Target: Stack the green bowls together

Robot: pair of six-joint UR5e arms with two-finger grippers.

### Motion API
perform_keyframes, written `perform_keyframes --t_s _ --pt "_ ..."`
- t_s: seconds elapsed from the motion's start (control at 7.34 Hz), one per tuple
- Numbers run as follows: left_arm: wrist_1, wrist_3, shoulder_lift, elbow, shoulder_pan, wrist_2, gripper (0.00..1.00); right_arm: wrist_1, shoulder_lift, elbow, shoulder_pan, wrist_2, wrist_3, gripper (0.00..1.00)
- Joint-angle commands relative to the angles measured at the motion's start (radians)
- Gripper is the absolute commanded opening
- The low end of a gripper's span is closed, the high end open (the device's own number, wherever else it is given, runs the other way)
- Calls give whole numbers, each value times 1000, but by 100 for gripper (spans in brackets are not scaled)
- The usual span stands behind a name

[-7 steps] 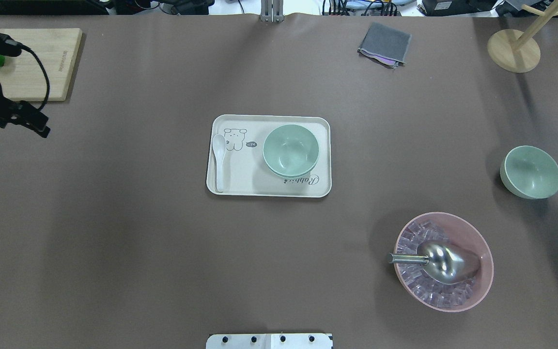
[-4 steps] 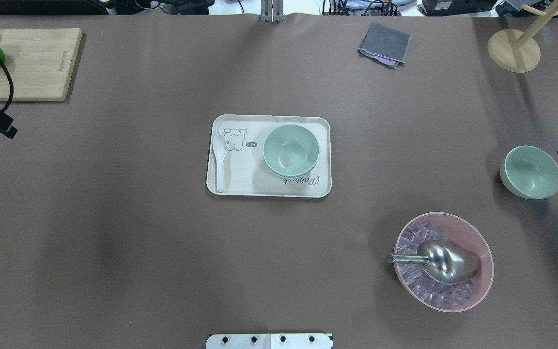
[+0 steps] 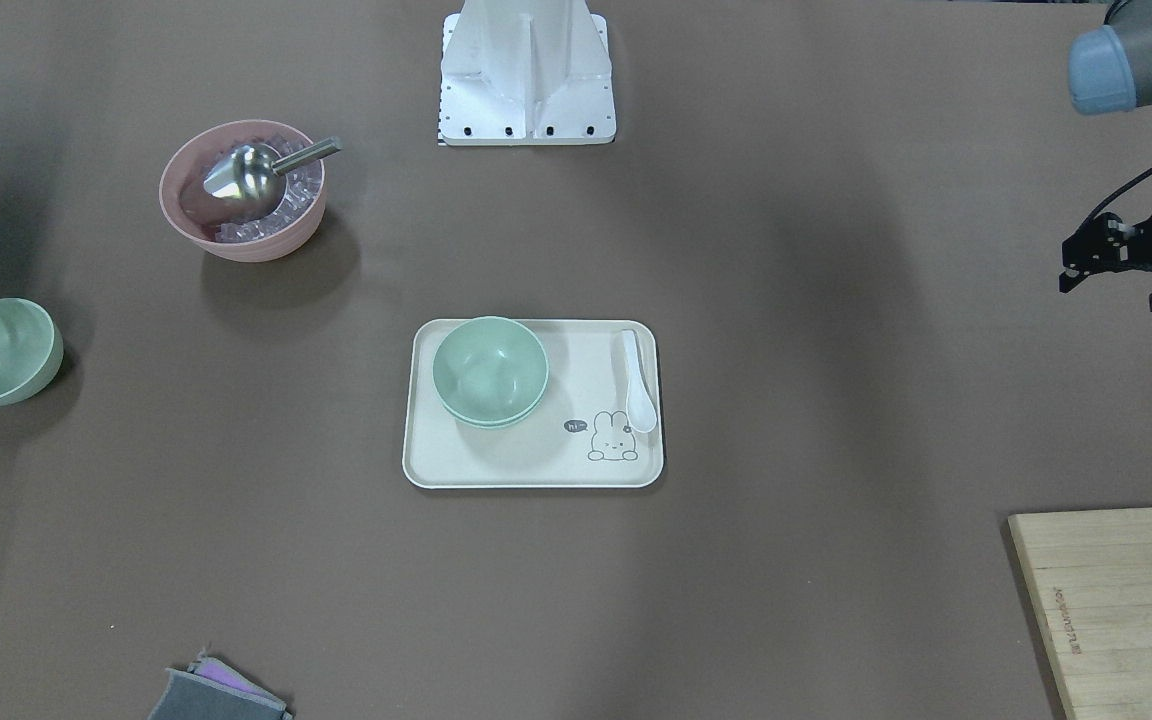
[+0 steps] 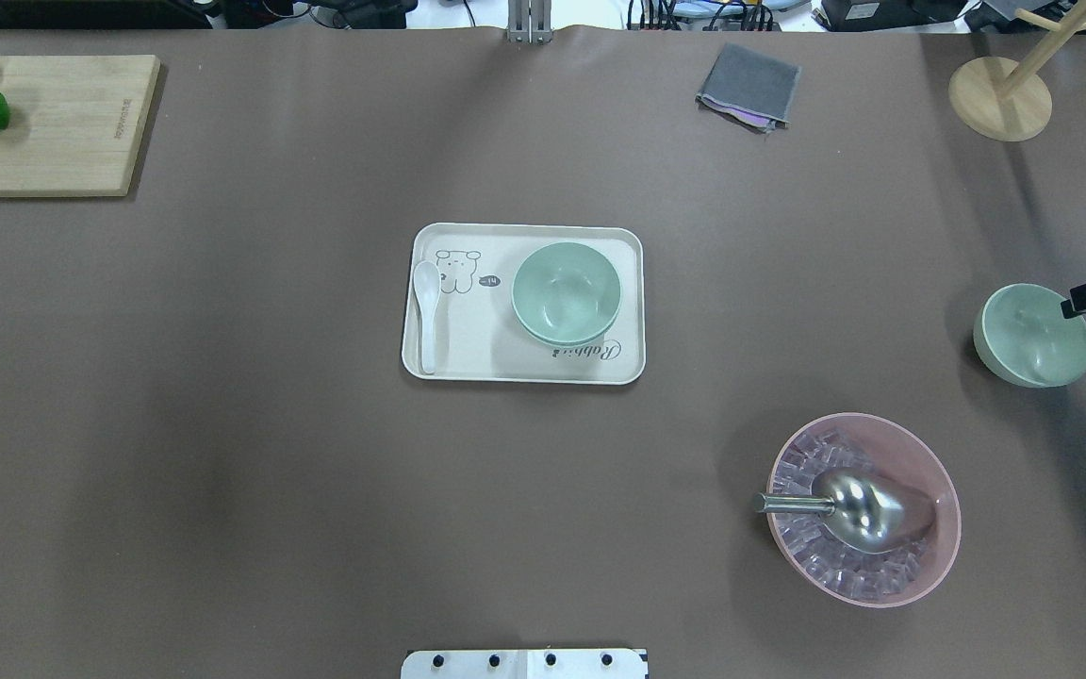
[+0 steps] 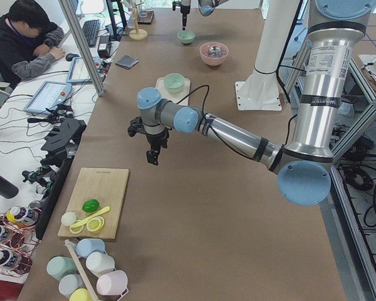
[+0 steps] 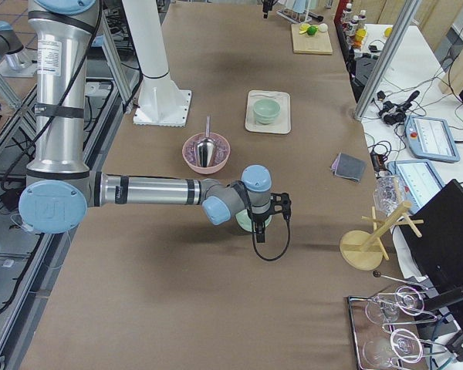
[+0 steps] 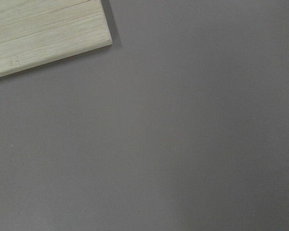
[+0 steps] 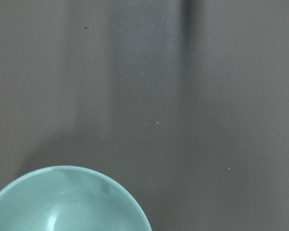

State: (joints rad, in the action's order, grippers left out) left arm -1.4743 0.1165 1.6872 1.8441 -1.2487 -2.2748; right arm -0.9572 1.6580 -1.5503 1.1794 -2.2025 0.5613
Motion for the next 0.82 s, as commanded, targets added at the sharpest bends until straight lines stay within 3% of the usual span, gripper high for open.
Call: perform_keyframes --t_s 0.0,0.27,0.41,0.54,0.68 --pt "0 -14 -3 -3 -9 -2 98 54 2 33 -20 6 40 93" --pt "0 -15 -4 0 -11 -2 98 55 2 33 -41 7 40 73" --pt "0 -15 -4 0 -11 -2 98 55 0 30 -47 7 42 49" --pt "0 -14 -4 0 -11 -3 98 55 -1 27 -50 6 40 15" --pt "0 -14 -14 0 -11 -32 98 54 -1 19 -50 6 39 0"
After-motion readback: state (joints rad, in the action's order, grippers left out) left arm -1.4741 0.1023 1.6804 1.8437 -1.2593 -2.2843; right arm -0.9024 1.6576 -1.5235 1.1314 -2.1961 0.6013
